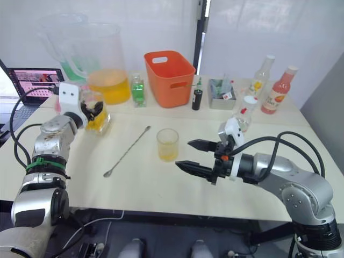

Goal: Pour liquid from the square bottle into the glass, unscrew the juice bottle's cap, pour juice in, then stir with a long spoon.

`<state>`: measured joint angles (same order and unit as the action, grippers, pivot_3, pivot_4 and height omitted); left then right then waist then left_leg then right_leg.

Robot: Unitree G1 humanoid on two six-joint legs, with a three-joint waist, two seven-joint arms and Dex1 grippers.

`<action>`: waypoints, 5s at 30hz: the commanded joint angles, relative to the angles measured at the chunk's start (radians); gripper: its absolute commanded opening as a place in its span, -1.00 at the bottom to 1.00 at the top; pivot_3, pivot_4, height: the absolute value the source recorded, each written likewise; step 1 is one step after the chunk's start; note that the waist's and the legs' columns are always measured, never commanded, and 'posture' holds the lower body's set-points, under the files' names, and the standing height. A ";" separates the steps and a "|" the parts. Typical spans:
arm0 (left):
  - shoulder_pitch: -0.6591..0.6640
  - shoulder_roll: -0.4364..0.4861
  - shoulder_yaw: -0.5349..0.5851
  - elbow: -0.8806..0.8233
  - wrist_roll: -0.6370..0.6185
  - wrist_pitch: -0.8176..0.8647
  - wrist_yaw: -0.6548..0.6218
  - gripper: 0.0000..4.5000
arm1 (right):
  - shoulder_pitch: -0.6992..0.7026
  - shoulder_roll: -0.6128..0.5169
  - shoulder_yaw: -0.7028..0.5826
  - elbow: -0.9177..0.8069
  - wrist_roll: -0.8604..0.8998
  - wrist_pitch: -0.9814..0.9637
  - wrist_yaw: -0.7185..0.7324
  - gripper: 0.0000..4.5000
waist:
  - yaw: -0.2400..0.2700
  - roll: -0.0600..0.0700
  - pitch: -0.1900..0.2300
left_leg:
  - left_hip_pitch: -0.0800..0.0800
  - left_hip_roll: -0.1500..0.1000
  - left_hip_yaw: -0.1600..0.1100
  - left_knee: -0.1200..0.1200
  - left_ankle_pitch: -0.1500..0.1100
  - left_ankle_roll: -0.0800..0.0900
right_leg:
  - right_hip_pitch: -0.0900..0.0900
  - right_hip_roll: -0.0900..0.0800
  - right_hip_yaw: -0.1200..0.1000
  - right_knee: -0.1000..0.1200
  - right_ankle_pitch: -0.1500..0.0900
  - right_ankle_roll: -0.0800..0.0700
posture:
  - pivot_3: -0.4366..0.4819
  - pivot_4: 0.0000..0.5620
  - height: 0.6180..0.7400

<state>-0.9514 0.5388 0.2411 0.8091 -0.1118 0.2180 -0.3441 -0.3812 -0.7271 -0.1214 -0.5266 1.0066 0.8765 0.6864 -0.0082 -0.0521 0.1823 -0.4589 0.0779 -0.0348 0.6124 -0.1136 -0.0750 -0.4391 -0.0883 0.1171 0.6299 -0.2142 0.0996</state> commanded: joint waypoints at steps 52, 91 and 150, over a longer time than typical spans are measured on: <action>0.565 0.229 0.038 -0.940 -0.452 0.336 -0.538 0.99 | 0.109 0.059 0.000 0.008 -0.283 -0.213 -0.045 1.00 | -0.035 0.001 -0.001 | 0.008 0.001 0.001 -0.002 0.001 0.001 | 0.004 0.000 0.001 0.000 -0.006 -0.005 | -0.05 -0.47 0.62; 0.590 0.184 0.055 -0.680 -0.476 0.000 -0.901 0.99 | 0.712 0.153 -0.482 0.076 -0.335 -0.564 0.014 1.00 | -0.040 0.001 -0.001 | 0.019 0.001 0.003 -0.005 -0.004 -0.008 | 0.014 -0.003 0.000 -0.005 -0.007 -0.007 | -0.05 -0.47 0.62; 0.974 0.145 0.137 -1.028 -0.555 -0.012 -0.740 1.00 | -0.349 0.119 -0.116 0.651 -0.455 -0.402 0.183 -0.30 | -0.061 0.003 0.001 | 0.017 0.001 0.006 -0.014 -0.004 -0.007 | 0.009 -0.003 0.002 -0.011 -0.007 -0.008 | -0.05 -0.47 0.62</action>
<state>0.0383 0.6666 0.3792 -0.2142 -0.6522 0.2021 -1.0697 -0.7245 -0.5837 -0.2071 0.2516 0.4862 0.4355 0.8511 -0.0692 -0.0488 0.1830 -0.4425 0.0792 -0.0284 0.5971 -0.1171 -0.0816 -0.4306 -0.0909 0.1190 0.6191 -0.2211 0.0918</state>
